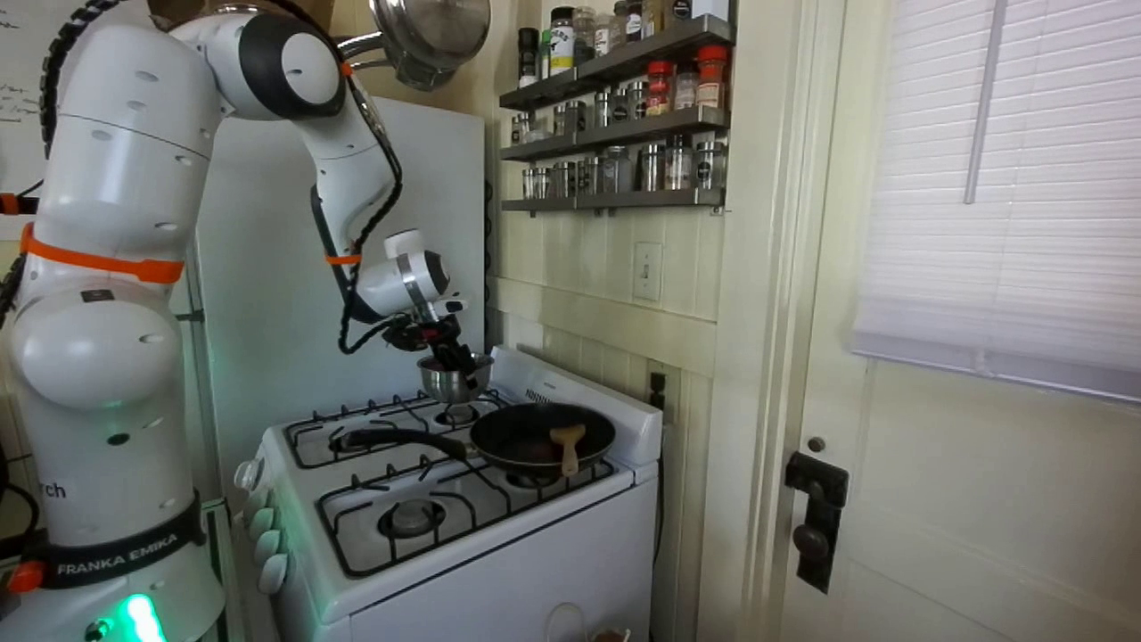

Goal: Move the silver bowl forward, then use the wooden spoon to stir in the pan

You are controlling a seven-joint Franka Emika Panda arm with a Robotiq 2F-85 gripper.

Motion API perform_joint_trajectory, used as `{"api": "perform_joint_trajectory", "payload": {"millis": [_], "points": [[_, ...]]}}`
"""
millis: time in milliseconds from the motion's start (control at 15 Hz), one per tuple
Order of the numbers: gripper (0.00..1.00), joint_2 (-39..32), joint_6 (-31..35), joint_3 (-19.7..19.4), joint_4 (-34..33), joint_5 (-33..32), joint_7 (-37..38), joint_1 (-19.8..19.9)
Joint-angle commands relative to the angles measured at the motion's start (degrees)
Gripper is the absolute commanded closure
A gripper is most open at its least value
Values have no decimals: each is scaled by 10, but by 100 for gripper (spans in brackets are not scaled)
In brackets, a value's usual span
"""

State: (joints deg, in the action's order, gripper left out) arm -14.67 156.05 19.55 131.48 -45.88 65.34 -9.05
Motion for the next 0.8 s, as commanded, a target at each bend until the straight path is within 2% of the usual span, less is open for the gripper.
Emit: {"api": "perform_joint_trajectory", "payload": {"millis": [0, 67, 600, 733], "points": [[29, -20, 9, -3, -17, -17, 0, -6], [29, -20, 10, -4, -19, -18, 0, -6], [93, -20, 10, -2, -24, -10, -13, -4], [100, -16, 11, 4, -20, 7, -34, 4]]}}
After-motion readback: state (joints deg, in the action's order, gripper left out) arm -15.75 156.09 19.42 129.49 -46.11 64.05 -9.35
